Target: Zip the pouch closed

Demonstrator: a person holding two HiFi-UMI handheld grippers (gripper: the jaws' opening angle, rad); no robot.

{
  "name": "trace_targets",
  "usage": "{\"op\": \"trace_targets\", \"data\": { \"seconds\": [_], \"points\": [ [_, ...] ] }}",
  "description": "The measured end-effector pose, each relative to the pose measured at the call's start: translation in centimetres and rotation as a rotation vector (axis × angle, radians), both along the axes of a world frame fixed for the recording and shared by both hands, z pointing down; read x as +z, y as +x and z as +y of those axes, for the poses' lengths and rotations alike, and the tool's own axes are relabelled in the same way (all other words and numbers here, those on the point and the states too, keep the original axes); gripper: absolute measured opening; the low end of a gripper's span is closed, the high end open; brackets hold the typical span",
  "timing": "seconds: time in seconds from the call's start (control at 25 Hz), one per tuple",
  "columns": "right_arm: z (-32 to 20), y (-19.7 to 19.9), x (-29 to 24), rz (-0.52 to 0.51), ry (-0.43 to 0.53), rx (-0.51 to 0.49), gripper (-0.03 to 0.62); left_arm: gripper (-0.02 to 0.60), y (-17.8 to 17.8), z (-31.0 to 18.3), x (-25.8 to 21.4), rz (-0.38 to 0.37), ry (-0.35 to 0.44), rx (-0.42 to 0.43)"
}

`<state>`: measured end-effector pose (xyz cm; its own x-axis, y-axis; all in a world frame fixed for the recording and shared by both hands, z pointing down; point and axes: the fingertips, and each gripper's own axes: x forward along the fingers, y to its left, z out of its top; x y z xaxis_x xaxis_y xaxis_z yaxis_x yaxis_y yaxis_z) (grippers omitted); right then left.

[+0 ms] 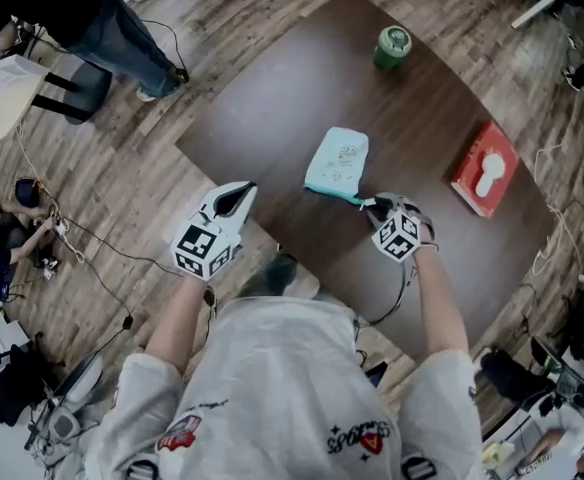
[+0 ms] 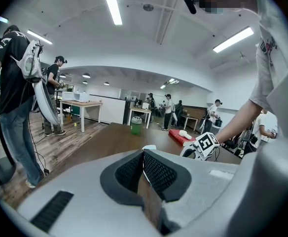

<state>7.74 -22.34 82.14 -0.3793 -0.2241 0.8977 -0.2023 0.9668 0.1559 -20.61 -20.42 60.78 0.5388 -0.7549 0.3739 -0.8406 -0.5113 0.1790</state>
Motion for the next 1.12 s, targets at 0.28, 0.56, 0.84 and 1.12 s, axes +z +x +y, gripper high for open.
{"op": "trace_targets", "data": {
  "seconds": [0.28, 0.56, 0.84, 1.12],
  "points": [
    [-0.3, -0.5, 0.8, 0.051, -0.010, -0.052, 0.115, 0.005, -0.9, 0.3, 0.4, -0.003, -0.012, -0.019],
    [-0.5, -0.7, 1.9, 0.063, -0.013, -0.063, 0.074, 0.005, -0.8, 0.1, 1.0, -0.005, -0.018, -0.020],
    [0.1, -1.1, 1.7, 0.053, -0.034, -0.047, 0.031, 0.005, -1.0, -0.1, 0.9, -0.003, -0.024, -0.012],
    [0.4, -1.7, 1.1, 0.037, -0.048, -0.013, 0.023, 0.005, -1.2, -0.3, 0.6, 0.001, -0.019, -0.002]
  ]
}}
